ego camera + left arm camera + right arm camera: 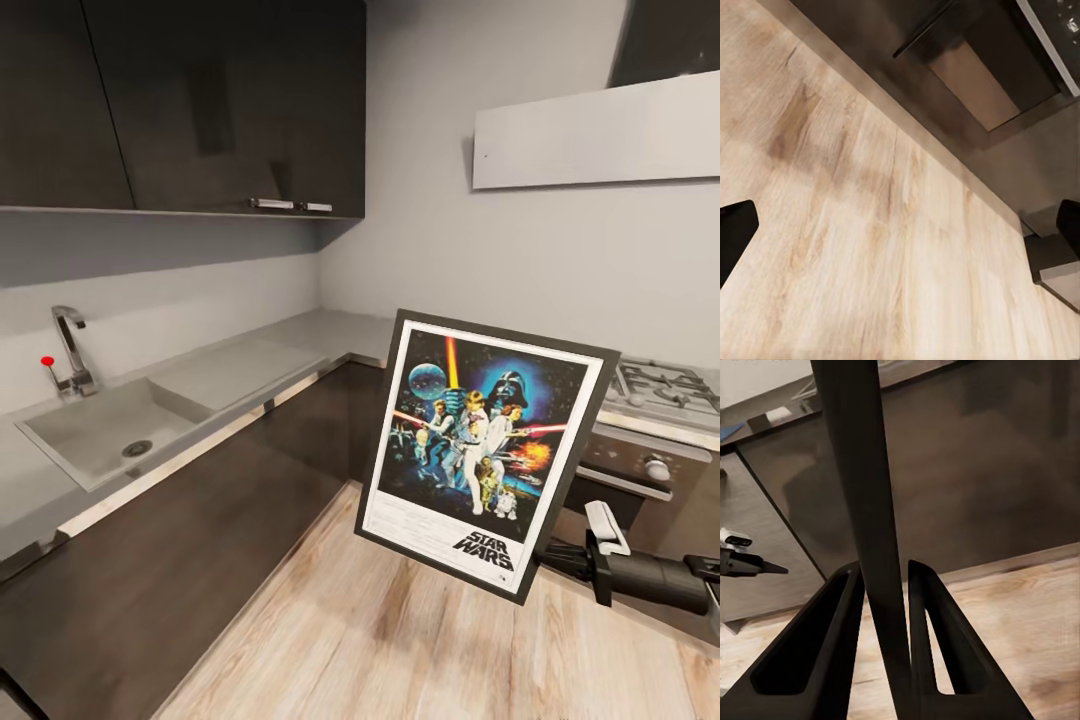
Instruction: Pick up the poster from the kitchen countertop and hang it on one of the wall nails in the kitchen.
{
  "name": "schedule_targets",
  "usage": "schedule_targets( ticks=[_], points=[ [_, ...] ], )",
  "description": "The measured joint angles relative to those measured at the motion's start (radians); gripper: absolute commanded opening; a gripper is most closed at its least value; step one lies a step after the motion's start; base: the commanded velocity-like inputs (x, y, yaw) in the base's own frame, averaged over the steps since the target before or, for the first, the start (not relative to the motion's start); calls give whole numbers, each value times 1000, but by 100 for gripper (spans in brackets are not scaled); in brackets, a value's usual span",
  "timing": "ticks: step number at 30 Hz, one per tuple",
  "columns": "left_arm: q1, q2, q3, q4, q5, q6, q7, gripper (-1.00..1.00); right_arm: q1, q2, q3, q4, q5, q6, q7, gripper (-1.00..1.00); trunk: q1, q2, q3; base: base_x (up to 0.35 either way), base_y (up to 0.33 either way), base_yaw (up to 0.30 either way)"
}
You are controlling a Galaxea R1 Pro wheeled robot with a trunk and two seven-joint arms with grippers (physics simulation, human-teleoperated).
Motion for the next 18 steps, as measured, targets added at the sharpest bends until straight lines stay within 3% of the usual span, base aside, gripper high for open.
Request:
schedule_targets(
  ticks=[14,18],
  points=[
    [0,0,1,0,0,0,4,100,0,2,0,0,0,1,1,-100,-54,98,41,0,0,0],
    [0,-1,-1,0,-1,0,87,100,0,2,0,3,1,-2,-12,-100,-69,126,53,0,0,0]
  ],
)
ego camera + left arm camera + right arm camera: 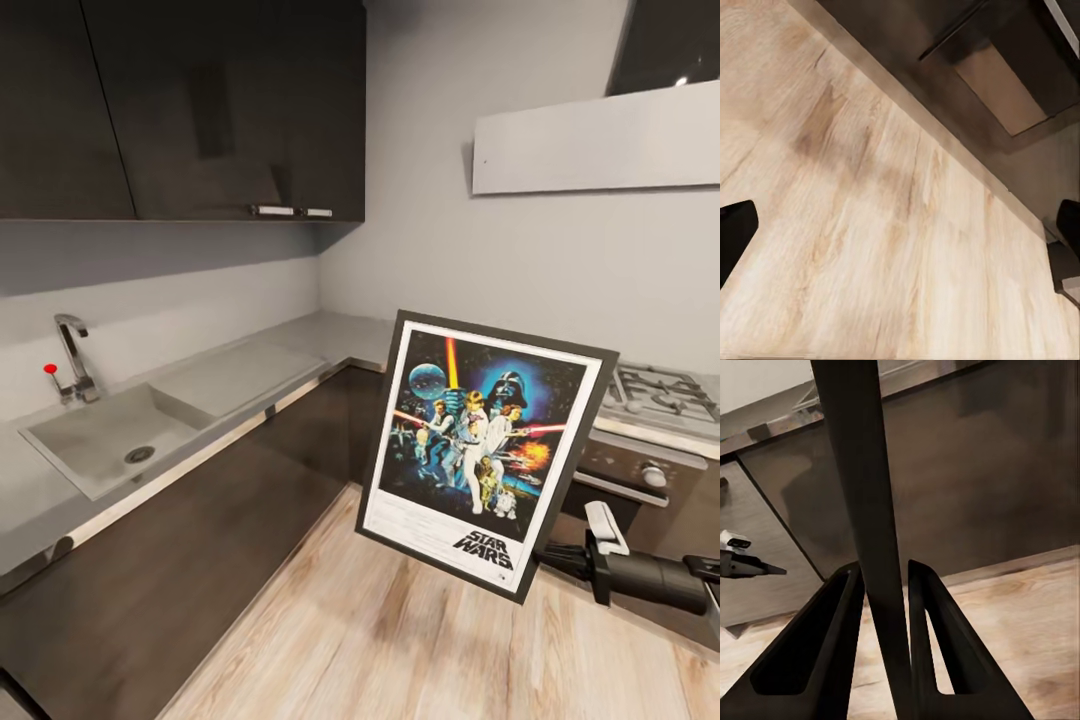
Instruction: Pick up the poster from the kitchen countertop and hang it on one of the wall nails in the kitchen.
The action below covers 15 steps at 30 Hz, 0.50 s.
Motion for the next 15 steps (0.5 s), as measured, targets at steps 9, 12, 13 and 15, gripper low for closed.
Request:
schedule_targets(
  ticks=[9,12,13,15],
  points=[
    [0,-26,1,0,2,-1,137,100,0,4,4,7,2,-1,-123,-100,-35,63,28,0,0,0],
    [0,-26,3,0,3,0,160,100,0,4,5,21,2,-1,-126,-100,-46,84,38,0,0,0],
    [0,-26,4,1,3,0,181,100,0,4,5,25,2,-2,-127,-100,-50,91,41,0,0,0],
    [0,-26,4,1,4,1,224,100,0,4,6,30,2,-2,-128,-100,-58,105,47,0,0,0]
  ],
)
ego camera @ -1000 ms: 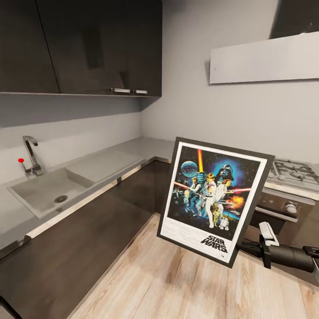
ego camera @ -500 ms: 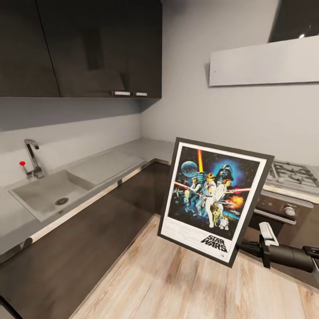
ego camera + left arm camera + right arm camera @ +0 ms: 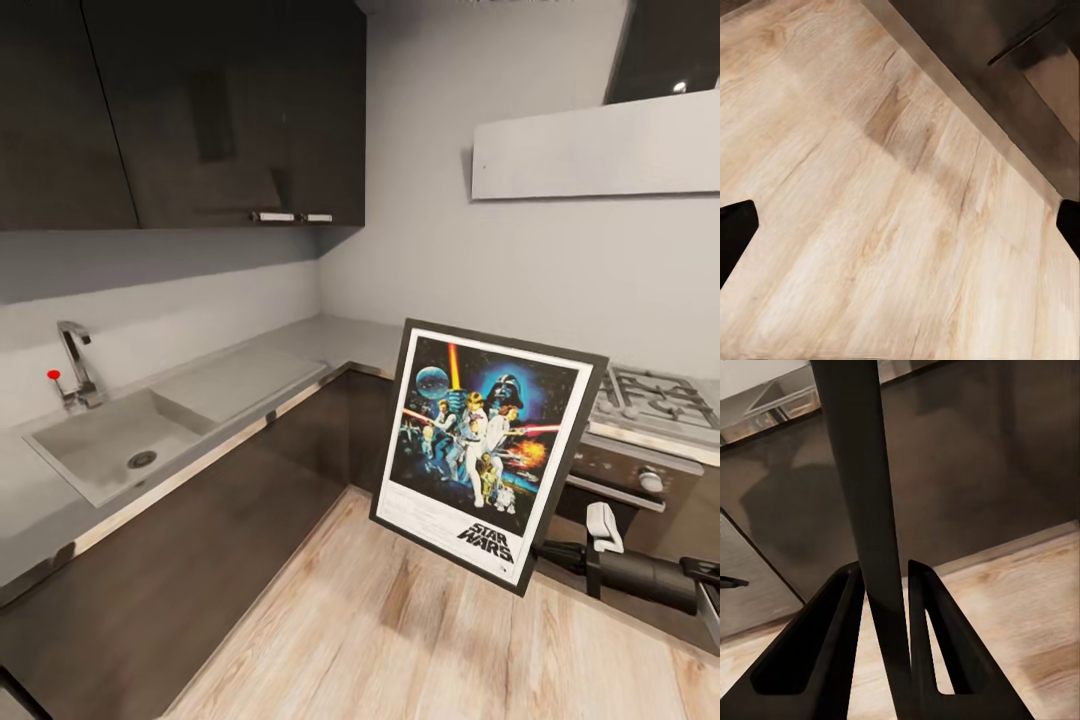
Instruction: Pick up the poster from the kitchen countertop and hang it on one of the wall nails in the kitchen.
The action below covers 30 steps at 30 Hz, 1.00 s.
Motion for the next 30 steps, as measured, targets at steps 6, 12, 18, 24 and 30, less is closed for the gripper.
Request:
schedule_targets(
  ticks=[6,12,18,24,30],
  points=[
    [0,-7,-1,0,2,6,167,100,0,0,0,4,0,0,-19,-100,-23,42,19,0,0,0],
    [0,-9,0,-1,2,6,187,100,0,0,0,4,2,0,-28,-100,-46,84,38,0,0,0],
    [0,-9,0,-1,2,6,190,100,0,0,0,5,2,0,-30,-100,-69,126,56,0,0,0],
    [0,-9,-1,-1,2,6,190,100,0,0,0,7,2,0,-31,-100,-92,168,75,0,0,0],
    [0,-10,-3,-3,1,7,190,100,0,0,-1,7,1,1,-28,-100,-115,210,94,0,0,0]
  ],
)
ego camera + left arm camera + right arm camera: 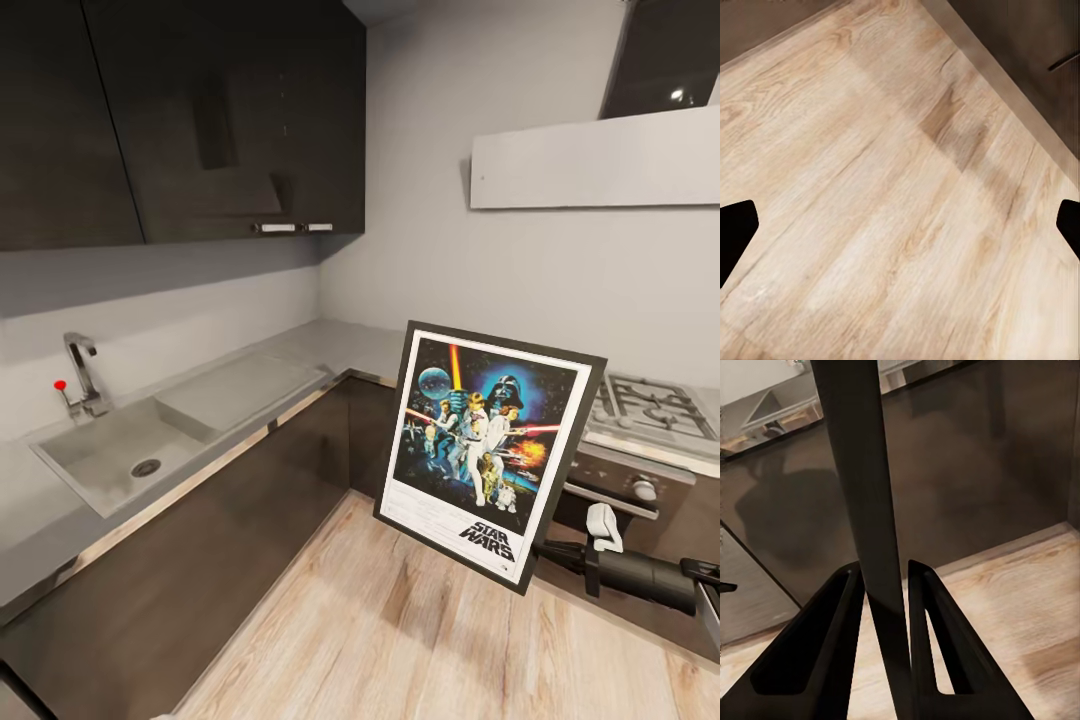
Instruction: Pick up the poster from the kitchen countertop and hang it on one of the wall nails in the kitchen.
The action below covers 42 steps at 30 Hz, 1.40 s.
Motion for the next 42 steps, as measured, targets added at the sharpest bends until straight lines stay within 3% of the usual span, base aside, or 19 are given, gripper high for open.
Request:
schedule_targets(
  ticks=[42],
  points=[
    [0,-3,-2,0,-2,0,2,100,0,0,0,0,0,1,0,-100,-161,294,132,0,0,0]
  ],
)
